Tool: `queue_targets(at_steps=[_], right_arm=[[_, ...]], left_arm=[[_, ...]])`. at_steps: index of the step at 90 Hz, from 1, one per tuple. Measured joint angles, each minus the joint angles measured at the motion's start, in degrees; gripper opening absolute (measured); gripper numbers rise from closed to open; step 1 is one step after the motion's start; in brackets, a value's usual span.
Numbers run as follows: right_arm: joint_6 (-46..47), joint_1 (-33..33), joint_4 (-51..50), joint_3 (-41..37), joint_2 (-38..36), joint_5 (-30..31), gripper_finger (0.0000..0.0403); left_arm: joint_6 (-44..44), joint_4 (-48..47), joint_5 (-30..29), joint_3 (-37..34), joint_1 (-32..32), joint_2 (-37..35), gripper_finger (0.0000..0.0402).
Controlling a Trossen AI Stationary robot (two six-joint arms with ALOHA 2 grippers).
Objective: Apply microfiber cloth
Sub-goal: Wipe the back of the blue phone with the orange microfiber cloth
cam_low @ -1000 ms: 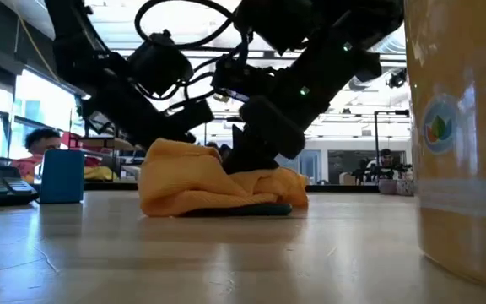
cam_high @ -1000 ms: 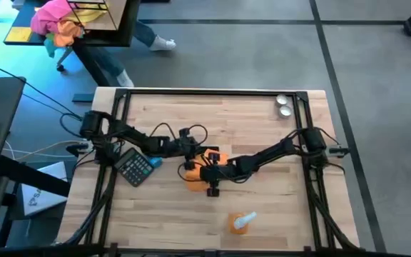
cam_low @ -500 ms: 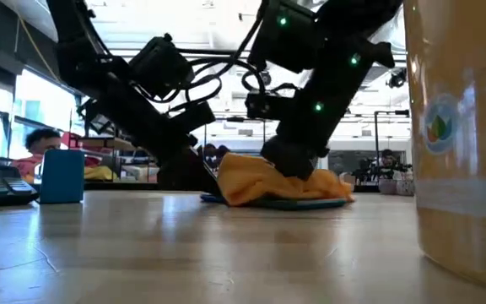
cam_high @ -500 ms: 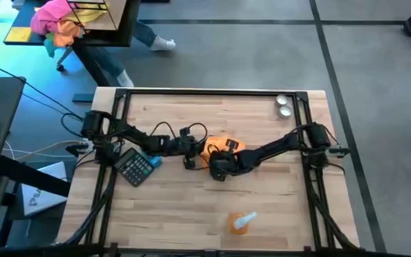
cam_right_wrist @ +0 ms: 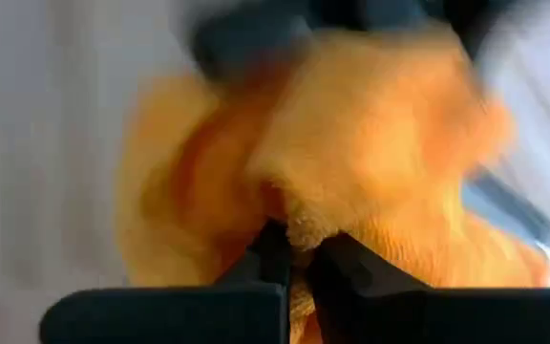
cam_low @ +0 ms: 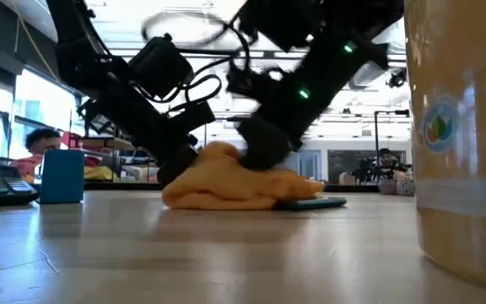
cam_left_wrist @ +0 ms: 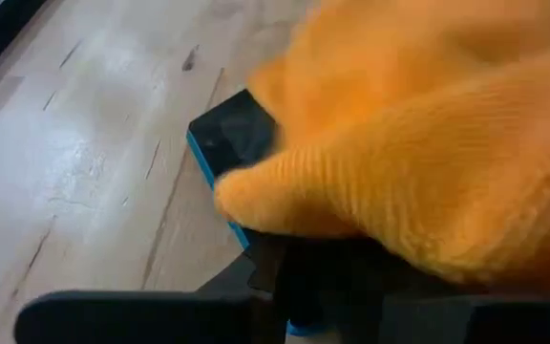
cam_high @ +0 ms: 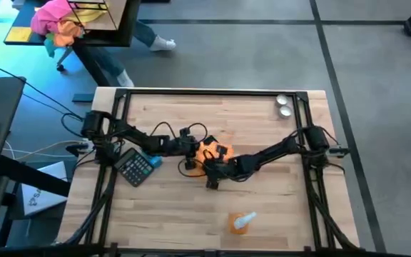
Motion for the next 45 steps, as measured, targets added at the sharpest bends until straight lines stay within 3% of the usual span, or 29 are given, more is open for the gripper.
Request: queue_targets(at_steps=[16, 22, 31, 45], right_arm=[[23.04, 1.52, -23.46, 0.09, -1.61, 7.97, 0.0], [29.13, 2.14, -27.59, 0.0, -1.83, 8.32, 0.0], [27.63, 3.65, -23.04, -0.02, -1.84, 7.25, 0.0], [12.24, 6.27, -3.22, 0.0, -1.84, 2.35, 0.0]], left_arm=[[0.02, -0.18, 0.07, 0.04, -0.02, 0.0, 0.0035], [0.04, -0.06, 0.08, 0.04, -0.02, 0.0, 0.0033], [0.07, -0.05, 0.08, 0.04, -0.02, 0.0, 0.0032], [-0.64, -0.05, 1.84, 0.04, 0.53, 0.0, 0.0032]])
